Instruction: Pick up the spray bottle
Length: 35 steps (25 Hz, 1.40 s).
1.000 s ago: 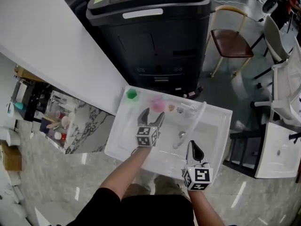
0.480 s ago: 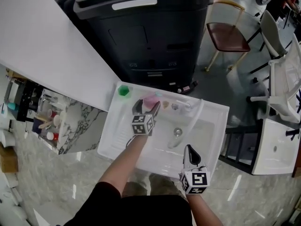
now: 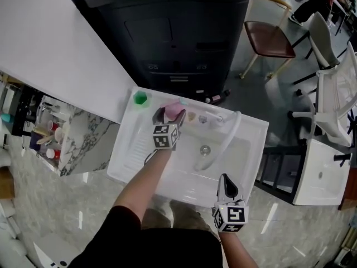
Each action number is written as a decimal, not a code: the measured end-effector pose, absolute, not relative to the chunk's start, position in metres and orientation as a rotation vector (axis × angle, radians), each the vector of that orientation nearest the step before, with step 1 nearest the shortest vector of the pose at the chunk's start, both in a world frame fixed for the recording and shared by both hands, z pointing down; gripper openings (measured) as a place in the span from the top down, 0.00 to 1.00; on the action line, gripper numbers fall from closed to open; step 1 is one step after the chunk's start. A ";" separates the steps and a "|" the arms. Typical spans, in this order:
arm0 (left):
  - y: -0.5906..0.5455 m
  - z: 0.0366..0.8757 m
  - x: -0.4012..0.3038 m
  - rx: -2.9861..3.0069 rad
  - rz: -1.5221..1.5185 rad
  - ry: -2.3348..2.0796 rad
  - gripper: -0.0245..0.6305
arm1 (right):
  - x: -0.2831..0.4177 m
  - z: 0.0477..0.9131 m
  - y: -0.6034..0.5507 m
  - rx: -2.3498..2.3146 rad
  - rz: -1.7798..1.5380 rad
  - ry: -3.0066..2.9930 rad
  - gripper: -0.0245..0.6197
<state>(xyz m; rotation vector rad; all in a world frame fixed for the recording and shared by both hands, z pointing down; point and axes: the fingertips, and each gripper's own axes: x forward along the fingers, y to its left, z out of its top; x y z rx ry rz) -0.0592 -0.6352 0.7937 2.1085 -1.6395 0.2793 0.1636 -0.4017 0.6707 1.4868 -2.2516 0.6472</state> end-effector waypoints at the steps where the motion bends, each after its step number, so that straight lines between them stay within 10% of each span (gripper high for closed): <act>1: -0.635 0.793 -0.058 2.114 0.290 -1.632 0.37 | 0.165 0.671 -0.401 1.491 0.655 -2.249 0.96; 35: -0.380 0.642 -0.090 2.376 0.263 -1.526 0.37 | 0.102 0.576 -0.264 1.697 0.508 -2.310 0.96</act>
